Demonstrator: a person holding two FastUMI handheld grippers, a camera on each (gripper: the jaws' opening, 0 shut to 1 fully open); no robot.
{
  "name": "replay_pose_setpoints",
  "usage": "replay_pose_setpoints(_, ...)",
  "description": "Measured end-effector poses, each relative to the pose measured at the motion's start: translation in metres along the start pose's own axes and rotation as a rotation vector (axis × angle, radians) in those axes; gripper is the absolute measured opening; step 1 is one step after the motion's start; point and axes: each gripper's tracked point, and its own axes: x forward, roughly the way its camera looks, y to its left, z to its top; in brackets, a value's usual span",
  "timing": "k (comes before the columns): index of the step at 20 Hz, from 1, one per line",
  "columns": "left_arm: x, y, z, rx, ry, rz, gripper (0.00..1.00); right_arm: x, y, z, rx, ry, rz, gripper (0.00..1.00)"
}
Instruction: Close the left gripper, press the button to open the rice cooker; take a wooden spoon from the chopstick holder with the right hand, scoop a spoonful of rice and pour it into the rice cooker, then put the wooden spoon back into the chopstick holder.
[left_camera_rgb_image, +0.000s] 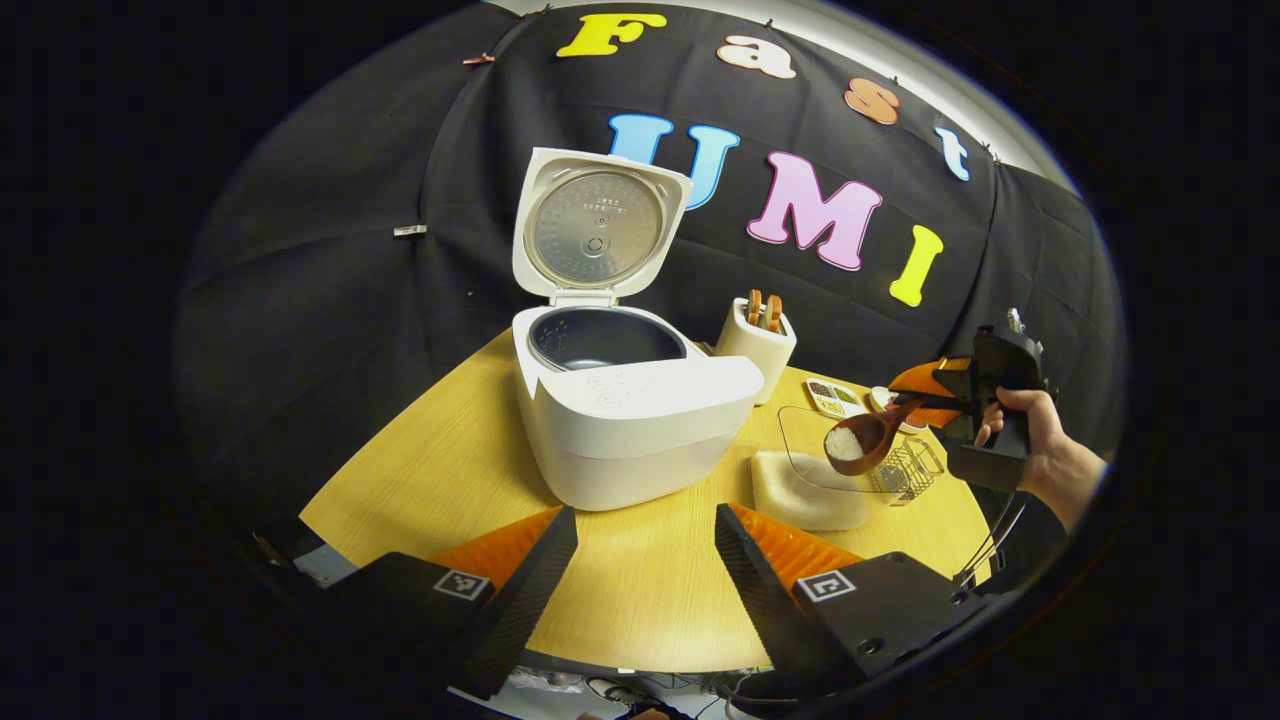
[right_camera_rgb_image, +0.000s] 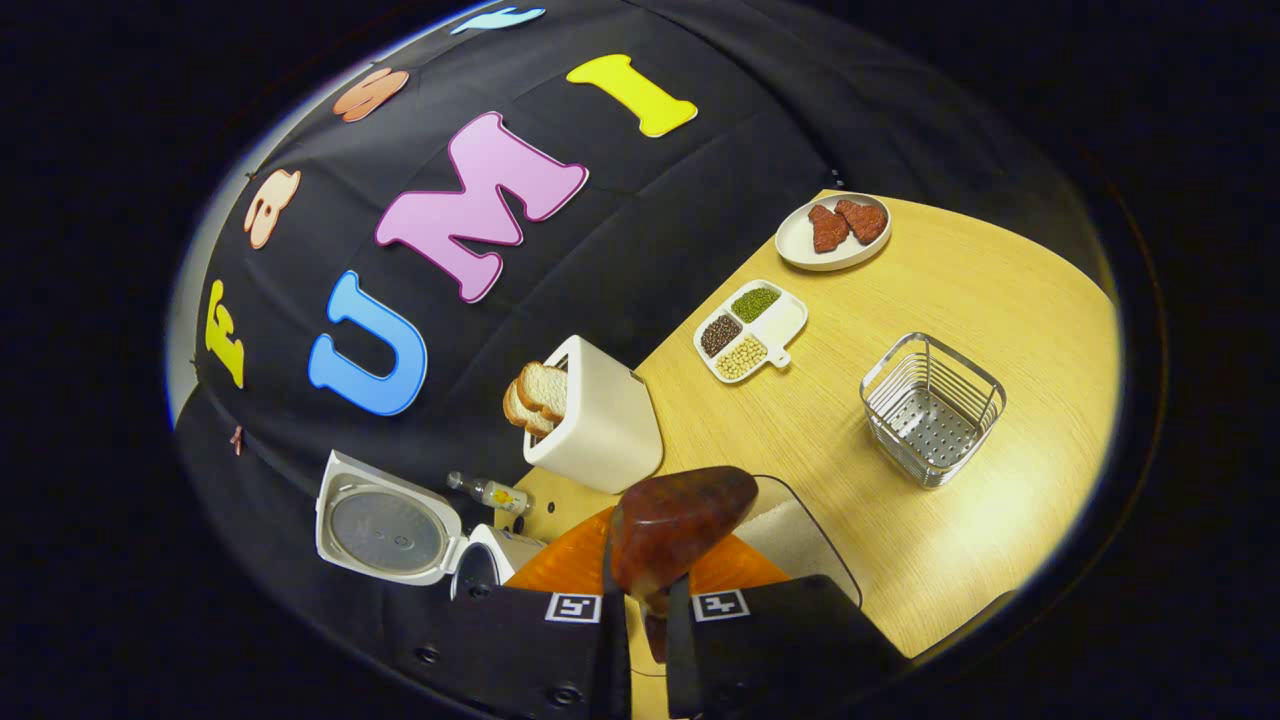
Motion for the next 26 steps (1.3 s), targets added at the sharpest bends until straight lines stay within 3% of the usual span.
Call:
replay_pose_setpoints(2,-0.003,0.002,0.001,0.012,-0.007,-0.008,0.96,-0.009,0.015,0.007,0.054,-0.010,0.021,0.14)
replay_pose_setpoints(3,-0.005,0.004,0.002,0.014,-0.010,-0.012,0.96,-0.012,0.023,0.009,0.078,-0.007,0.032,0.18)
replay_pose_setpoints(10,-0.011,0.024,0.000,-0.019,-0.016,-0.008,0.96,-0.024,0.102,0.018,0.177,0.016,0.156,0.18)
replay_pose_setpoints(22,-0.019,0.073,0.021,-0.075,-0.057,0.048,0.96,0.024,0.236,-0.045,0.164,0.108,0.304,0.18)
replay_pose_setpoints(26,-0.021,0.086,0.025,-0.084,-0.063,0.066,0.96,0.045,0.273,-0.067,0.106,0.091,0.335,0.18)
